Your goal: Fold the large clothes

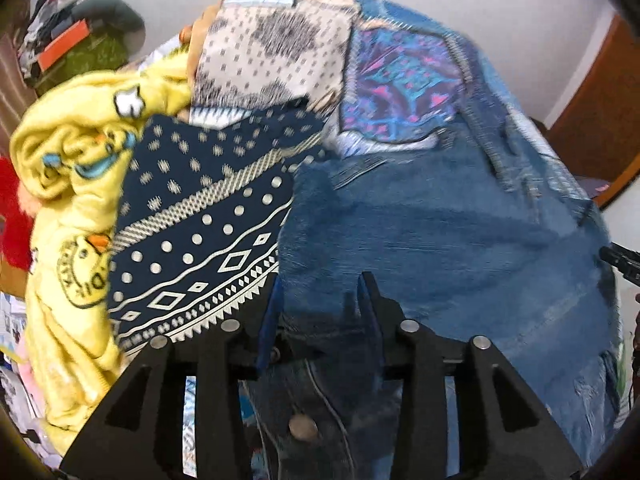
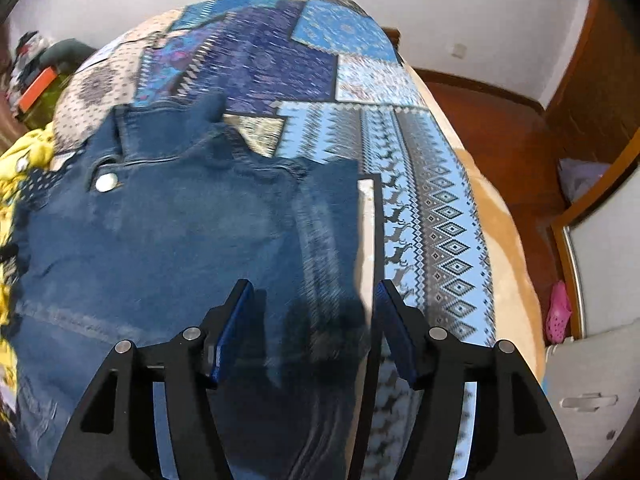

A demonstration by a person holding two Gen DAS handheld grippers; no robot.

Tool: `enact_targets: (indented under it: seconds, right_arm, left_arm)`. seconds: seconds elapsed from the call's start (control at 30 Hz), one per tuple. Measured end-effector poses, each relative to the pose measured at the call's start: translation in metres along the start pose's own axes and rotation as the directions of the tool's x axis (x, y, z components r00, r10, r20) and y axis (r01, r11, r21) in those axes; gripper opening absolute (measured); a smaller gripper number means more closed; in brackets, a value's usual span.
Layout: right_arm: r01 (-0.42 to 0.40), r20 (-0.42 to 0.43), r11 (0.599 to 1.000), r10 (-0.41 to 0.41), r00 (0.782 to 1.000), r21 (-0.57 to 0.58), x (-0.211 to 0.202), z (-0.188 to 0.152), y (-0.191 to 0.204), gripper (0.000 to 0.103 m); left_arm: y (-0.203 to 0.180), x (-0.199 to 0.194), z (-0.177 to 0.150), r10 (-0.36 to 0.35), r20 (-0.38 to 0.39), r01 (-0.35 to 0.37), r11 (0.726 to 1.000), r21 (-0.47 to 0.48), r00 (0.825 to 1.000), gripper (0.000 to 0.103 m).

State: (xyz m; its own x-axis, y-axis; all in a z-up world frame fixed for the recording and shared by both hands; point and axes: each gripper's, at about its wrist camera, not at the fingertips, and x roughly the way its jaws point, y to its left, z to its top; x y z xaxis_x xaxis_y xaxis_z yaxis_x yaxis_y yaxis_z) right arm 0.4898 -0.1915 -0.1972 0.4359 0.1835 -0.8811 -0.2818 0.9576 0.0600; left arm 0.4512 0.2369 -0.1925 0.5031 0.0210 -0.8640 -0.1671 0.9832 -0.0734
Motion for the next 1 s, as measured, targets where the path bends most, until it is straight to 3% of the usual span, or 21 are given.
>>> enact_targets:
  seconds: [0.17,0.33,0.43,0.6,0.77,1.0]
  right_arm:
    - [-0.073,0.072,0.997,0.074,0.995,-0.016,-0.051,-0.010,0.017,0.061]
    - [-0.127,0.181,0.992,0.129,0.975,-0.022,-0.112,-0.026,0.030,0.069]
    - [-0.142,0.230,0.989,0.146,0.962,-0.037,-0.145,-0.040,0.037,0.070]
    - [-0.165,0.282,0.986,0.165,0.945,-0.022,-0.175,-0.070,0.037,0.081]
    - [-0.161,0.257,0.987,0.154,0.954,0.007,-0.177,-0.108,0.030,0.082]
    - [-0.171,0.163,0.980,0.154,0.975,0.098,-0.165,-0.162,0.015,0.082]
  left_arm:
    - [-0.012,-0.058,-0.007,-0.047,0.081,0.044,0.998,0.037,0.996,0.047]
    - [-0.023,-0.119,-0.026,-0.081,0.151,0.069,0.994,0.086,0.985,0.053]
    - [-0.028,-0.147,-0.041,-0.097,0.173,0.078,0.990,0.114,0.980,0.065]
    - [-0.030,-0.182,-0.082,-0.090,0.194,0.061,0.986,0.153,0.977,0.087]
    - [-0.019,-0.181,-0.128,-0.116,0.142,0.098,0.987,0.127,0.983,0.088]
    - [0.006,-0.141,-0.196,-0.185,-0.020,0.185,0.982,-0.032,0.982,0.088]
